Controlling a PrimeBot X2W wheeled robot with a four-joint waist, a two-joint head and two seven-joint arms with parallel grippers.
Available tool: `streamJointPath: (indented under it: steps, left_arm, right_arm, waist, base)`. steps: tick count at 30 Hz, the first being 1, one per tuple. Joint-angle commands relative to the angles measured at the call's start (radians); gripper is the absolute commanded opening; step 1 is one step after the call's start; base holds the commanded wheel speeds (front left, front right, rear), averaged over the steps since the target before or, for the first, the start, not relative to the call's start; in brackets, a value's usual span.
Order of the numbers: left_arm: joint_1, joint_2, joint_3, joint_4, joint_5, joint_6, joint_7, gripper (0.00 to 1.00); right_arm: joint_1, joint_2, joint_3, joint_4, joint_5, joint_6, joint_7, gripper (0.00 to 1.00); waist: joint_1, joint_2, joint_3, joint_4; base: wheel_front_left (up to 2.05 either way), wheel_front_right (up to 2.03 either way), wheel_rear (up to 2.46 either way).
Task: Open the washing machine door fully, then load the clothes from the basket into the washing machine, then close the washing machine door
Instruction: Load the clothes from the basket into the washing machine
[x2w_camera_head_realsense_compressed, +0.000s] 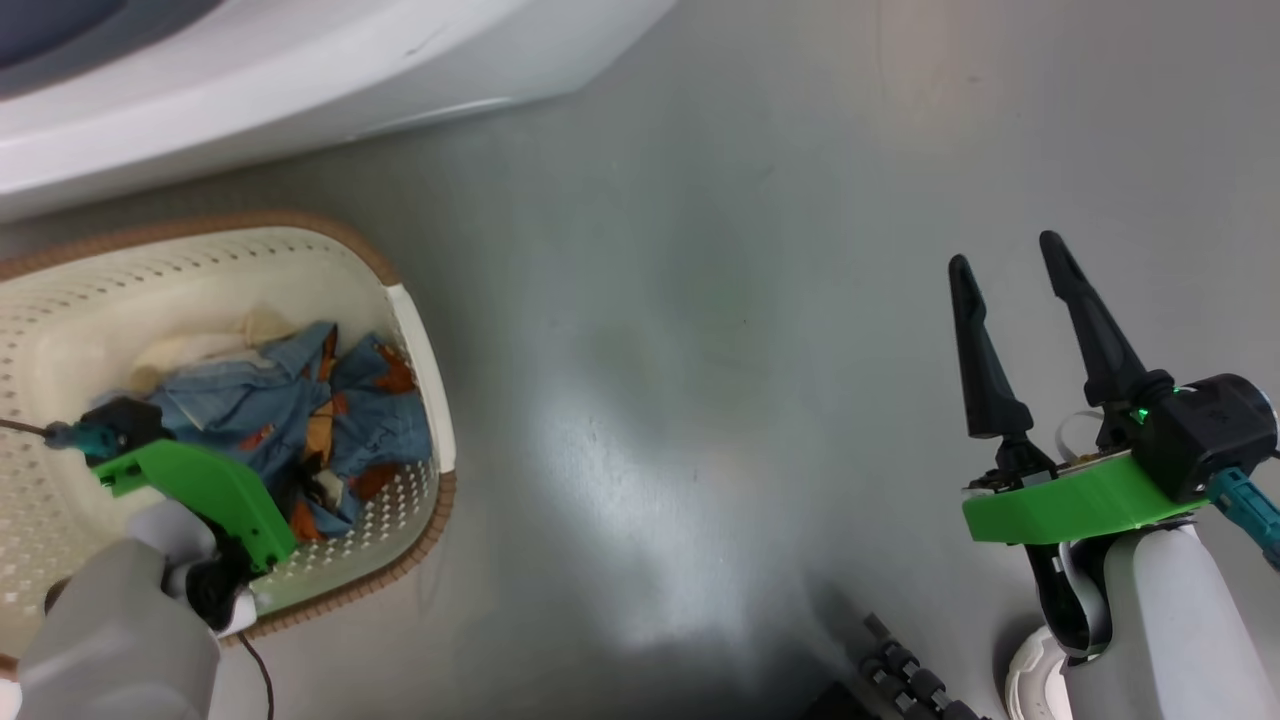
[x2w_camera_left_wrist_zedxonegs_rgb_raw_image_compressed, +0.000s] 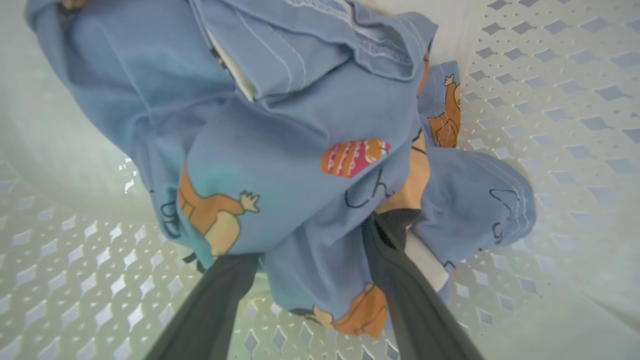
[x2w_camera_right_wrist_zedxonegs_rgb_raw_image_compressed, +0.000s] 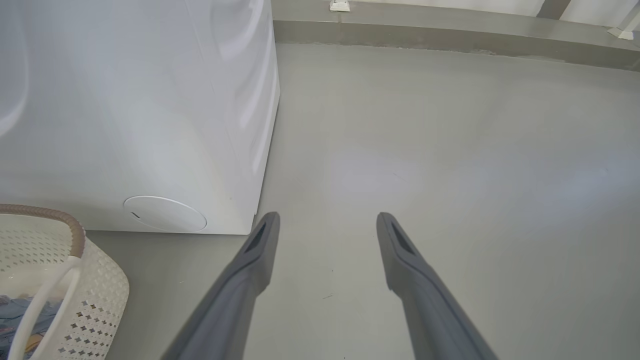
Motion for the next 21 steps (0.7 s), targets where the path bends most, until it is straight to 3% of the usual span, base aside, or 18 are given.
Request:
streamJointPath:
  steps: [1,13,14,16,21]
  left_arm:
    - [0.002,0.036,0.015,0.004,0.005,-0.003,-0.014,1.0]
    - [-0.033,0.028,0.006,0.022,0.002,0.003,-0.079,1.0]
    - [-0.032,0.027,0.004,0.023,0.004,0.005,-0.088,0.89]
    - [-0.029,0.026,-0.003,0.025,0.011,0.008,-0.109,0.0]
    - [-0.007,0.007,-0.013,0.028,0.014,0.008,-0.158,0.0]
  right_arm:
    - [0.007,0.001,0.014,-0.028,0.006,0.003,-0.005,1.0]
    - [-0.003,0.001,0.004,-0.056,0.013,0.003,-0.005,1.0]
    - [-0.002,0.001,0.001,-0.057,0.013,0.003,-0.005,1.0]
    - [-0.002,0.001,-0.006,-0.057,0.013,0.003,-0.005,1.0]
    - [-0.003,0.001,-0.017,-0.043,0.019,0.003,-0.005,1.0]
  waist:
    - [0.0,0.0,0.024,-0.008]
    - [0.0,0.0,0.068,-0.021]
    - [0.0,0.0,0.068,-0.022]
    - [0.0,0.0,0.065,-0.023]
    - [0.0,0.0,0.03,-0.011]
  base:
    - [0.0,0.0,0.0]
    - [0.0,0.0,0.0]
    - [0.0,0.0,0.0]
    - [0.0,0.0,0.0]
    - [0.0,0.0,0.0]
